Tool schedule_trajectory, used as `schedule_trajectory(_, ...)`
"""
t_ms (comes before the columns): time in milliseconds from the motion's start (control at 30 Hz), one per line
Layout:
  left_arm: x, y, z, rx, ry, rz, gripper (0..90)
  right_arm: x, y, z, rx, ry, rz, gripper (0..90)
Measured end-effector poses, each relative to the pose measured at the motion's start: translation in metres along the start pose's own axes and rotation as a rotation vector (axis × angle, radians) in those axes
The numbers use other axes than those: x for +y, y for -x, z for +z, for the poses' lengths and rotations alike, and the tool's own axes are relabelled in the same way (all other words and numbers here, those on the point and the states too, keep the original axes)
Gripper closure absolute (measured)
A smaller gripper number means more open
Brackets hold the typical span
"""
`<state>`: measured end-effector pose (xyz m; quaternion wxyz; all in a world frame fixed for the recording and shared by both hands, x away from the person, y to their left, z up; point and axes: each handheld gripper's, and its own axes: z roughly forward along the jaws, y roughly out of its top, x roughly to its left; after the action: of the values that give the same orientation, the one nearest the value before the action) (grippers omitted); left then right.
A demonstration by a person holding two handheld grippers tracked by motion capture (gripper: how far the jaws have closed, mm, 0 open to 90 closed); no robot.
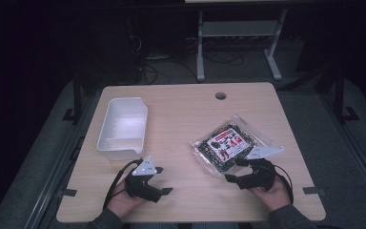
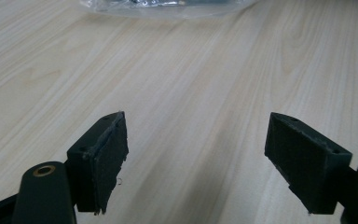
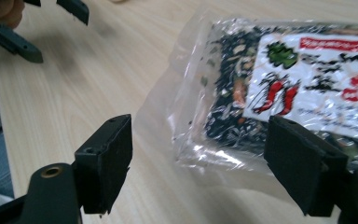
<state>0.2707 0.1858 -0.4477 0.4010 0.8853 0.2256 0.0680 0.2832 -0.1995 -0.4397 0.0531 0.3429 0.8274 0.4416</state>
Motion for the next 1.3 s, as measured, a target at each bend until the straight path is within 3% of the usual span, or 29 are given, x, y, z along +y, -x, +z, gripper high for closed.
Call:
schedule_trajectory(200, 0.000, -0.003, 0.002, 0.008, -0.003, -0.006, 20.6, 0.014, 0.022, -0.006, -0.049, 0.026, 0.037, 21.2)
schedule_trajectory(300, 0.000, -0.003, 0.002, 0.008, -0.003, -0.006, 20.7, 0.018, 0.026, -0.010, -0.067, 0.021, 0.042, 21.1)
schedule_trajectory(400, 0.001, -0.002, 0.003, 0.010, -0.003, -0.002, 20.7, 0.026, 0.038, -0.016, -0.114, 0.025, 0.049, 20.9)
schedule_trajectory(700, 0.001, -0.003, 0.005, 0.015, -0.016, 0.003, 20.8, 0.035, 0.072, -0.031, -0.179, 0.050, 0.117, 20.7)
schedule_trajectory(867, 0.002, -0.003, 0.005, 0.018, -0.018, 0.005, 20.9, 0.034, 0.084, -0.039, -0.211, 0.056, 0.153, 21.0)
schedule_trajectory(1133, 0.002, -0.003, 0.006, 0.019, -0.022, -0.002, 20.9, 0.017, 0.116, -0.052, -0.283, 0.043, 0.278, 22.6)
schedule_trajectory(1300, 0.002, -0.003, 0.007, 0.018, -0.026, 0.001, 20.9, 0.007, 0.130, -0.053, -0.313, 0.028, 0.326, 23.9)
